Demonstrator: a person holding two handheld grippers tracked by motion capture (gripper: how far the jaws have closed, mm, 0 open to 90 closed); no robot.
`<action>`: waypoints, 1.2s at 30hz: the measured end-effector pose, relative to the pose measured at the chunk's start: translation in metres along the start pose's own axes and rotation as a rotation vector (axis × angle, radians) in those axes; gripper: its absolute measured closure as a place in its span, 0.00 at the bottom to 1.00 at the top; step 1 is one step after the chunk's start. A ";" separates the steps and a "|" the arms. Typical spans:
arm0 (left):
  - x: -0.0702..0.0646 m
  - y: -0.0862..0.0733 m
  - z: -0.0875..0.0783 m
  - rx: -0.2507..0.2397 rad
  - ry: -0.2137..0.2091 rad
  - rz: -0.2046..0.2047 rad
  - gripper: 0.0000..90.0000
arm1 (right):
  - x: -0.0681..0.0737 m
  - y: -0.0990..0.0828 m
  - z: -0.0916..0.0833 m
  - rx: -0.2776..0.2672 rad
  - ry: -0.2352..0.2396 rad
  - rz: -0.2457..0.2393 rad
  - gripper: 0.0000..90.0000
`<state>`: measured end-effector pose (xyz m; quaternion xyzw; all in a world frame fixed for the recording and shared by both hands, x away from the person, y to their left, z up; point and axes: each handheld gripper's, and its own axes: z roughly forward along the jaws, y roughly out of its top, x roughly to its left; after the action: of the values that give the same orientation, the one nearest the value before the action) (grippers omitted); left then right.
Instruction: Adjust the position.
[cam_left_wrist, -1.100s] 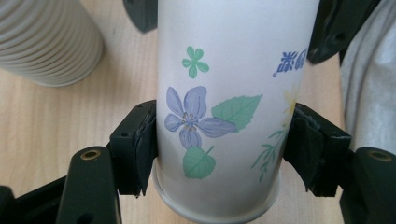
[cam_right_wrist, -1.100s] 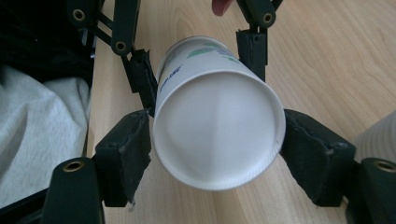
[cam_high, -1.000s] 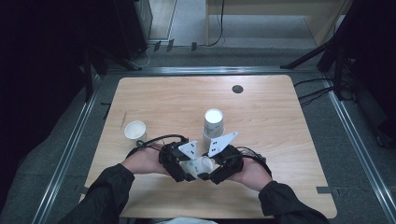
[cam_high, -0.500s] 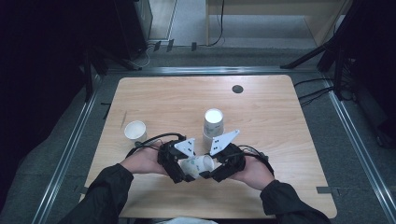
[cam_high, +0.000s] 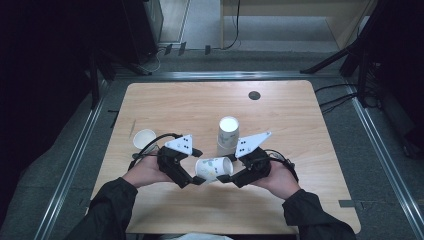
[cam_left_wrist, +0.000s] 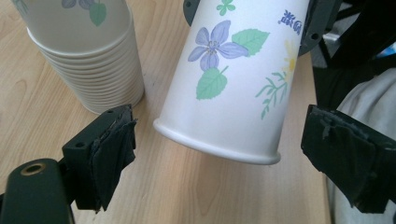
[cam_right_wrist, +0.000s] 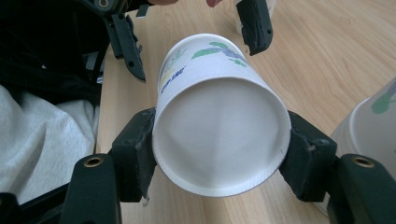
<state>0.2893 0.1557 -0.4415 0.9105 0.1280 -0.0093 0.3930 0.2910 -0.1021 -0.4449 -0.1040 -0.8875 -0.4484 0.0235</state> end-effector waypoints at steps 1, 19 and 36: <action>-0.001 -0.001 -0.001 -0.009 0.001 -0.005 0.11 | 0.000 0.001 0.000 -0.006 0.002 -0.003 0.39; -0.011 -0.013 -0.010 -0.231 -0.063 -0.096 0.14 | -0.001 0.015 -0.008 -0.131 0.121 0.006 0.39; -0.013 -0.016 -0.014 -0.262 -0.064 -0.062 0.30 | 0.000 0.015 -0.009 -0.149 0.145 0.022 0.36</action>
<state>0.2717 0.1728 -0.4417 0.8462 0.1436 -0.0334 0.5121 0.2942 -0.1003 -0.4275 -0.0823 -0.8466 -0.5190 0.0849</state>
